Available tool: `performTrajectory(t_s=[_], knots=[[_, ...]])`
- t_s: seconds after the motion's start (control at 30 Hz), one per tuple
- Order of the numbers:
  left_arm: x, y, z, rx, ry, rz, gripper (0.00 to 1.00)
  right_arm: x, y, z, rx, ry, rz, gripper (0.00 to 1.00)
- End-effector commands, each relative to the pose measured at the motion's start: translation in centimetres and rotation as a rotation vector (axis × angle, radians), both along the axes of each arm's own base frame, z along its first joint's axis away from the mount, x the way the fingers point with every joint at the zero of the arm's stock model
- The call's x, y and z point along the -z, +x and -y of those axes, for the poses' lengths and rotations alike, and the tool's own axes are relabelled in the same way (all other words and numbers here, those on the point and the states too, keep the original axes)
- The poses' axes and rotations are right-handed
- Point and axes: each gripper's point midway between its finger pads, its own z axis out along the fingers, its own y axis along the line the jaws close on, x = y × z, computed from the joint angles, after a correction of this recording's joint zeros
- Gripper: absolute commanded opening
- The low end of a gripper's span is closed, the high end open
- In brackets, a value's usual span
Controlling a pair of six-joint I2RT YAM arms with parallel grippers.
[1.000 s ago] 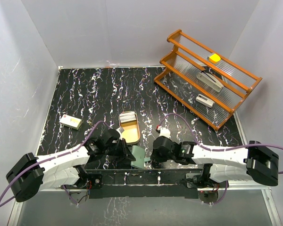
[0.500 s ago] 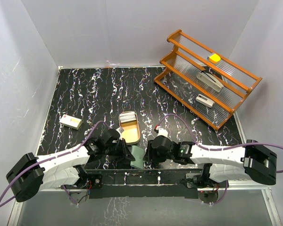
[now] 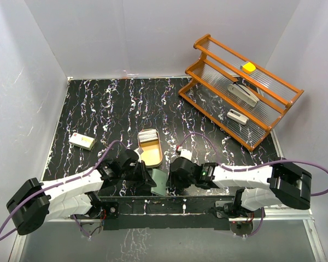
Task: Put the credit cards into the card holder
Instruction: Open the card holder at the center of the board.
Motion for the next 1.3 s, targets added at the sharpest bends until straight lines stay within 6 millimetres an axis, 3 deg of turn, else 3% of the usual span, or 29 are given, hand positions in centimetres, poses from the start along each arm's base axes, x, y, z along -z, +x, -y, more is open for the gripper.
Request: performTrajectory(t_s=[0.0, 0.17, 0.37, 0.43, 0.53, 0.7, 0.83, 0.97, 1.27], knots=[[-0.8, 0.0, 0.1, 0.010, -0.014, 0.018, 0.00, -2.0, 1.6, -0.1, 0.048, 0.009, 0.074, 0.30], [-0.7, 0.0, 0.1, 0.010, -0.011, 0.016, 0.00, -2.2, 1.9, 0.9, 0.067, 0.011, 0.104, 0.00], [-0.8, -0.1, -0.2, -0.008, -0.005, 0.013, 0.01, -3.3, 2.1, 1.8, 0.077, 0.028, 0.144, 0.00], [-1.1, 0.0, -0.4, -0.017, -0.003, 0.020, 0.15, -3.9, 2.2, 2.0, 0.076, 0.034, 0.158, 0.00], [-1.6, 0.2, -0.7, -0.032, 0.008, 0.032, 0.44, -4.6, 1.7, 1.8, 0.047, 0.059, 0.153, 0.00], [-3.1, 0.9, -1.1, -0.040, 0.031, 0.081, 0.60, -8.2, 0.4, -0.5, -0.043, 0.206, 0.133, 0.00], [-4.6, 1.2, -1.1, -0.030, 0.028, 0.110, 0.65, -11.8, 0.0, -2.2, -0.071, 0.346, 0.149, 0.00], [-5.3, 0.9, -0.7, -0.011, -0.004, 0.115, 0.67, -13.4, -0.1, -3.1, -0.074, 0.420, 0.145, 0.00], [-2.6, 0.3, -1.4, -0.019, 0.019, 0.080, 0.68, -10.4, 0.1, -1.9, -0.024, 0.330, 0.113, 0.00]])
